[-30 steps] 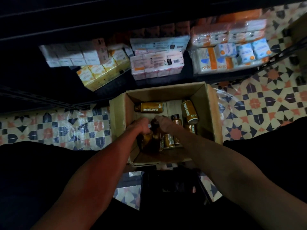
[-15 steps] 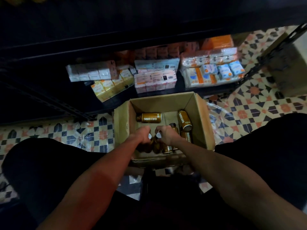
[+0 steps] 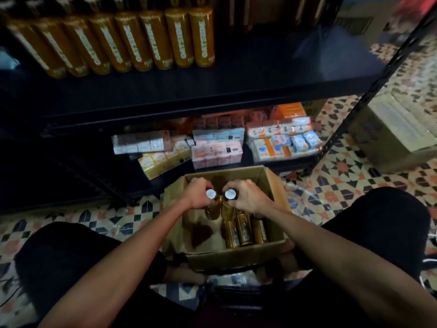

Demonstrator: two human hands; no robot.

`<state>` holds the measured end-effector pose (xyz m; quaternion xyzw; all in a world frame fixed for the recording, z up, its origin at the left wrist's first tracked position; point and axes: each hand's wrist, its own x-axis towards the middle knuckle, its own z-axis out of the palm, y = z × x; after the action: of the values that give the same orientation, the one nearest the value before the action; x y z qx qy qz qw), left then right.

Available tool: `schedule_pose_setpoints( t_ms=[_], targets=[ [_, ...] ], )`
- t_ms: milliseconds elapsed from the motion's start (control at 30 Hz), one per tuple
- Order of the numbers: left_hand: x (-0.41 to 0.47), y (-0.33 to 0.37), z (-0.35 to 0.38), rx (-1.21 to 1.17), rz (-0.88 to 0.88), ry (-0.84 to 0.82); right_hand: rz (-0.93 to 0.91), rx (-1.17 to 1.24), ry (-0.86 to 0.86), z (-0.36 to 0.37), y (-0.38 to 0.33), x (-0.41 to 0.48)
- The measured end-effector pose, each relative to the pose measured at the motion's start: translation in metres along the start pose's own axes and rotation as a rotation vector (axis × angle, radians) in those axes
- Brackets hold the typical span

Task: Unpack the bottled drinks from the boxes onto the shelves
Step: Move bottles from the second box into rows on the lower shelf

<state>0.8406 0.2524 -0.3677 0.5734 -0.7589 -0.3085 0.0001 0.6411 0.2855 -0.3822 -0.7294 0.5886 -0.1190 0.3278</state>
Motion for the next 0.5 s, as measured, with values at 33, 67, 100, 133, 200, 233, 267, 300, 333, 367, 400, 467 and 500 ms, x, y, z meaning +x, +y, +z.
schedule_pose_setpoints(
  t_ms=[33,67,100,133,200,233,267,300,333,367,400,467,500],
  targets=[
    [-0.002,0.004,-0.01,-0.004,0.023,0.032,-0.021,-0.008,0.024,-0.011,-0.004,-0.001],
    [-0.004,0.009,-0.021,-0.011,0.043,0.058,-0.044,-0.011,0.047,-0.022,-0.008,-0.001],
    [-0.006,0.013,-0.031,-0.02,0.064,0.083,-0.061,-0.01,0.069,-0.032,-0.011,0.0],
    [-0.008,0.017,-0.041,-0.03,0.081,0.107,-0.081,-0.008,0.091,-0.042,-0.015,0.0],
    [-0.011,0.023,-0.06,-0.035,0.108,0.157,-0.105,0.026,0.13,-0.062,-0.025,0.0],
    [-0.013,0.027,-0.069,-0.034,0.121,0.183,-0.123,0.059,0.156,-0.071,-0.03,0.0],
    [-0.015,0.03,-0.078,-0.038,0.131,0.21,-0.145,0.086,0.185,-0.08,-0.035,0.0],
    [-0.018,0.034,-0.087,-0.052,0.146,0.236,-0.165,0.103,0.217,-0.089,-0.04,0.001],
    [-0.021,0.038,-0.097,-0.074,0.159,0.262,-0.185,0.111,0.248,-0.098,-0.046,0.001],
    [-0.024,0.042,-0.107,-0.095,0.168,0.282,-0.202,0.125,0.277,-0.107,-0.052,0.002],
    [-0.028,0.046,-0.117,-0.107,0.18,0.305,-0.219,0.149,0.301,-0.116,-0.057,0.002],
    [-0.033,0.053,-0.136,-0.104,0.198,0.364,-0.257,0.199,0.336,-0.134,-0.068,0.003],
    [-0.035,0.056,-0.146,-0.11,0.205,0.398,-0.28,0.216,0.357,-0.143,-0.075,0.003]
  ],
)
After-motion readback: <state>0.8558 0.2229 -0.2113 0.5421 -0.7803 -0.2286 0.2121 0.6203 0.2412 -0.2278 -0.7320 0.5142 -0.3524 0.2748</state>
